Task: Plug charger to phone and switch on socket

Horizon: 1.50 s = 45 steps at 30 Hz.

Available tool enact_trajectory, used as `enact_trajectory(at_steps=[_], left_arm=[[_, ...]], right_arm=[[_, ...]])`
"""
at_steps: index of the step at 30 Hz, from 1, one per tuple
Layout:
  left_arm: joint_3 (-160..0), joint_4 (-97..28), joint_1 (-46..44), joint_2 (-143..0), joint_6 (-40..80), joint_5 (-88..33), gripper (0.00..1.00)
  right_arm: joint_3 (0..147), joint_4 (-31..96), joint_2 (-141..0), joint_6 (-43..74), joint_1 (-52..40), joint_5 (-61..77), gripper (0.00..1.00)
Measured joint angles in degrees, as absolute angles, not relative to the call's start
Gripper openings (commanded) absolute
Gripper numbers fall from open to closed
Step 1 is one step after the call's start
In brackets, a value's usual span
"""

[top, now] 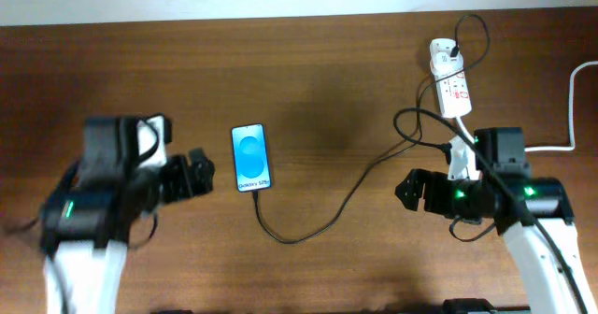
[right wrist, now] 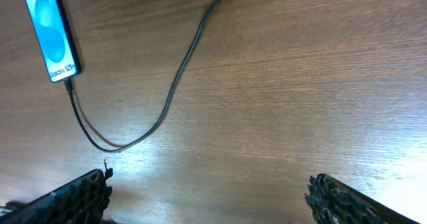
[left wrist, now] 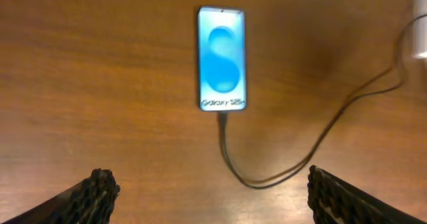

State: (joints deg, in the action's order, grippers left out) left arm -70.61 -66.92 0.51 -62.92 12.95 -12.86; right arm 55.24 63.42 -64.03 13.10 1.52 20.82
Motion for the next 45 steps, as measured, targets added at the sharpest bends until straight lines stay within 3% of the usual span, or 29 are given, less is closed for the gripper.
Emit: enact_trajectory(at_steps=[7, 13, 18, 35, 37, 39, 43, 45], left_arm=[[-70.63, -70.81, 0.51, -39.81, 12.78, -8.62, 1.00], [-70.57, -84.71, 0.51, -28.84, 12.78, -6.31, 1.00], [-70.32, -96.29, 0.51, -28.58, 13.26, -7.20, 0.99], [-70.32, -96.47, 0.51, -28.53, 13.30, -9.02, 0.99], [-70.32, -96.49, 0.51, -28.53, 13.30, -9.02, 0.99], [-70.32, -96.51, 0.51, -28.53, 13.30, -9.02, 0.99], [-70.28, -96.51, 0.51, -28.53, 13.30, -9.04, 0.99], [-70.28, -96.51, 0.51, -28.53, 13.30, -9.02, 0.99]], right_arm=[[55.24, 63.44, -71.33, 13.13, 1.52, 24.86, 0.98], [55.22, 64.73, -75.77, 13.13, 1.52, 25.63, 0.98], [55.22, 64.75, -76.25, 13.15, 1.52, 25.63, 0.98], [55.22, 64.75, -76.25, 13.56, 1.52, 25.56, 0.99], [55.22, 64.14, -76.25, 14.98, 1.52, 25.56, 0.82], [55.22, 61.71, -76.25, 15.99, 1.52, 25.52, 0.54], [55.64, 59.86, -76.25, 16.93, 1.58, 25.32, 0.27], [57.82, 60.23, -76.25, 16.97, 1.63, 25.21, 0.21]])
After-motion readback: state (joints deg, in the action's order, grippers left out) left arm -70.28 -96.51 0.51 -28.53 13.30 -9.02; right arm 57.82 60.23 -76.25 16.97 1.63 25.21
